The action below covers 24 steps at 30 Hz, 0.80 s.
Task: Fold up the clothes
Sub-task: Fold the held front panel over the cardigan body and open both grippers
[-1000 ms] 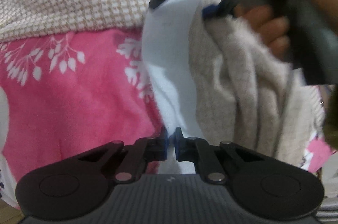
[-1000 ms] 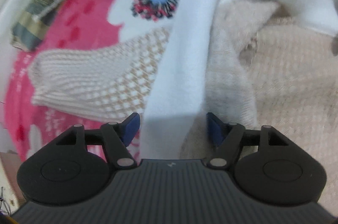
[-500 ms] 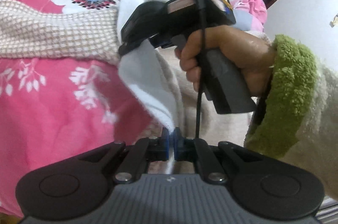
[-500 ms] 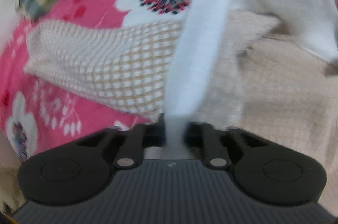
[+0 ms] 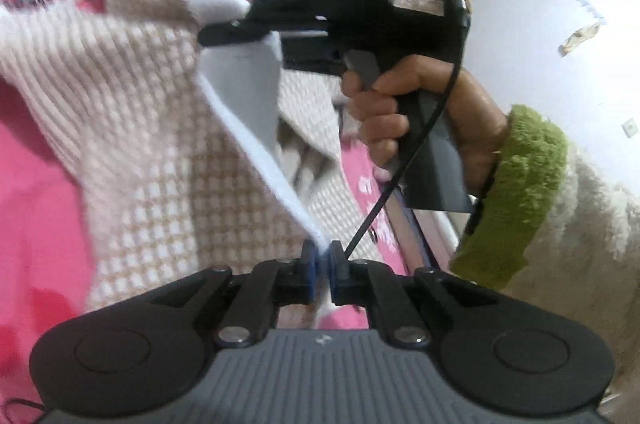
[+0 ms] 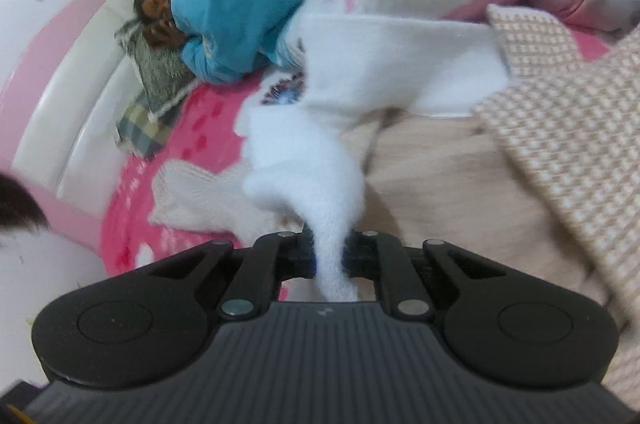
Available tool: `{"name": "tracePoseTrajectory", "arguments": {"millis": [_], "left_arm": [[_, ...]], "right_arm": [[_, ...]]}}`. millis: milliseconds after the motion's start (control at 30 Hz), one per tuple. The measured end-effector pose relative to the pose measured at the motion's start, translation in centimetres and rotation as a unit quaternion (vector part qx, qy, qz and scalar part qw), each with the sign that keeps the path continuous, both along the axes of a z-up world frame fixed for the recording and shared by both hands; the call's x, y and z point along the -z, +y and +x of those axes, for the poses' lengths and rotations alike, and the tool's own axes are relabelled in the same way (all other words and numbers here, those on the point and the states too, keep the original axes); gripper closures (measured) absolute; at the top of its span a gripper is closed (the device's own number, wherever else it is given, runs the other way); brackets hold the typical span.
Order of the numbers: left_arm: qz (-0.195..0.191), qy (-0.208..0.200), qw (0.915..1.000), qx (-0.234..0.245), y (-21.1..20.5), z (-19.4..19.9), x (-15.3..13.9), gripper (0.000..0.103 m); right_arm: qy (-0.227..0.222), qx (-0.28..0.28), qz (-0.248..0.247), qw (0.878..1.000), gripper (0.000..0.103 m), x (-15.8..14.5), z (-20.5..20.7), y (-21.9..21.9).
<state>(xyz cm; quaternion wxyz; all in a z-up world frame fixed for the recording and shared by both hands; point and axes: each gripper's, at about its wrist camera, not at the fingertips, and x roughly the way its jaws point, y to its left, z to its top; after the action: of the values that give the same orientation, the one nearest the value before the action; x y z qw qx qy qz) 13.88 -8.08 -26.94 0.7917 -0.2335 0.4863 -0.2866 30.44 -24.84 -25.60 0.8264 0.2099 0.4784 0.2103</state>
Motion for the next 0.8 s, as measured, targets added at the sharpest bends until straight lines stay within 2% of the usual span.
{"name": "tracePoseTrajectory", "arguments": {"millis": [33,67,133,233,300,367,400,467,533,667,733,800], "left_arm": [[-0.005,0.01,0.9999,-0.002,-0.6,0.0,0.5,0.075],[-0.01,0.02,0.9997,-0.004,-1.3,0.0,0.9,0.065],[-0.017,0.026,0.9994,-0.012,-1.4,-0.5,1.2,0.062],[-0.012,0.049,0.9984,-0.026,-0.1,-1.7,1.7,0.059],[0.0,0.064,0.9969,-0.045,1.6,-2.2,1.9,0.058],[0.02,0.081,0.9936,-0.076,4.4,-2.8,2.1,0.057],[0.032,0.09,0.991,-0.094,5.7,-3.1,2.1,0.056],[0.062,0.106,0.984,-0.129,8.4,-3.4,2.1,0.056],[0.095,0.113,0.9752,-0.164,11.2,-4.1,1.6,0.056],[0.162,0.125,0.9501,-0.236,16.7,-5.3,0.9,0.056],[0.179,0.131,0.9388,-0.263,18.3,-6.1,1.0,0.056],[0.177,0.14,0.9348,-0.274,18.0,-5.9,1.6,0.056]], "right_arm": [[-0.002,-0.006,-0.005,1.0,0.096,1.1,0.1,-0.7],[-0.001,-0.011,-0.005,1.0,0.095,2.4,0.5,-1.4],[0.012,-0.015,-0.003,1.0,0.093,4.8,1.3,-2.6],[0.037,-0.014,-0.007,0.999,0.08,7.6,2.7,-3.8],[0.048,-0.012,-0.015,0.999,0.078,8.3,3.2,-4.3],[0.048,-0.017,-0.021,0.998,0.068,8.1,3.4,-4.7],[0.044,-0.019,-0.031,0.998,0.06,7.7,3.3,-4.8],[0.035,-0.024,-0.052,0.998,0.053,7.0,3.0,-5.0],[0.026,-0.025,-0.075,0.997,0.049,5.9,2.4,-5.2],[0.047,-0.044,-0.086,0.994,0.049,4.6,-1.6,-3.8],[0.061,-0.055,-0.088,0.993,0.049,4.0,-3.8,-3.0],[0.076,-0.067,-0.091,0.991,0.049,3.5,-6.0,-2.1]]}}
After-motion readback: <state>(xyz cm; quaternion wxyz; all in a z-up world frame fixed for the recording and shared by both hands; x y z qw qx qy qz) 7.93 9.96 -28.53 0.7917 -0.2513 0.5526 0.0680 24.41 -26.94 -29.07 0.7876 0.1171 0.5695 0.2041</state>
